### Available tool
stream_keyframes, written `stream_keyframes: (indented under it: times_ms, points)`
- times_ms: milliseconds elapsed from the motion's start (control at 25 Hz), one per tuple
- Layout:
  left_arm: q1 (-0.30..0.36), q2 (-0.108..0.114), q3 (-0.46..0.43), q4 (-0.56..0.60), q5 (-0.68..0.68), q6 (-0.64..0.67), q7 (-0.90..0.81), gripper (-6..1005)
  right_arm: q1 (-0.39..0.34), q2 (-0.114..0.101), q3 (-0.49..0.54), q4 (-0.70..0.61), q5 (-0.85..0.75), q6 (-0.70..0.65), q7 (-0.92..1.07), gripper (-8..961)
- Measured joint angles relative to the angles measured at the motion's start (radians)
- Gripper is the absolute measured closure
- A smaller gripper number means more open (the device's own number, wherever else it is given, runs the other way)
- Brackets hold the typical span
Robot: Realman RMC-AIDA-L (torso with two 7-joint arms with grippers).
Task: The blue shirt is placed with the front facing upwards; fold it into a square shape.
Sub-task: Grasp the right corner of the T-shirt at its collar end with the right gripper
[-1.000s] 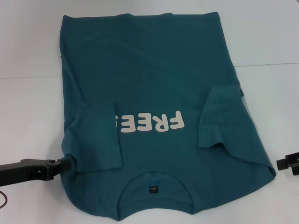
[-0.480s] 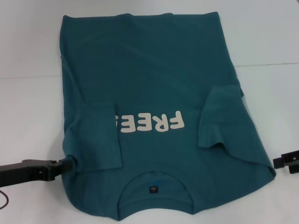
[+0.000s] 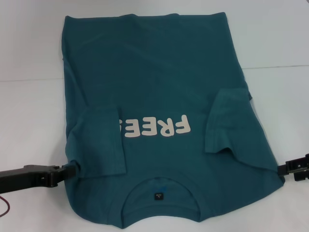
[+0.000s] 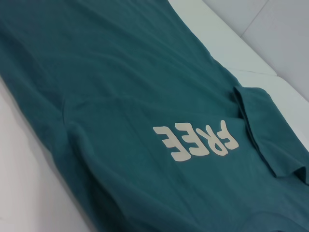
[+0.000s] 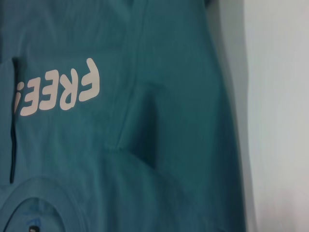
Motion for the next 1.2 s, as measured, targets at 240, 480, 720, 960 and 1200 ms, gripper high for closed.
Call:
stream_keyframes:
  times_ms: [240,480,720,960,1200]
  points:
    - [-0.001,0.000,0.000,-0.010,0.000,-0.002,0.002,962,0.002,0.005,0.000,0.010,-0.001,0.010,-0.001,253]
    - [-0.001,0.000,0.000,-0.010,0.000,-0.003,0.004,963,0.002,0.012,0.000,0.011,-0.001,0.012,-0.005,253]
    - [-0.003,0.000,0.000,-0.010,0.000,-0.001,0.006,962,0.002,0.017,-0.001,0.011,-0.001,0.016,-0.007,254]
    - [-0.004,0.000,0.000,-0.010,0.000,0.001,0.006,963,0.002,0.018,-0.002,0.011,-0.001,0.023,-0.008,252]
    - [-0.005,0.000,0.000,-0.010,0.000,0.001,0.006,963,0.003,0.019,-0.002,0.023,-0.001,0.031,-0.011,254]
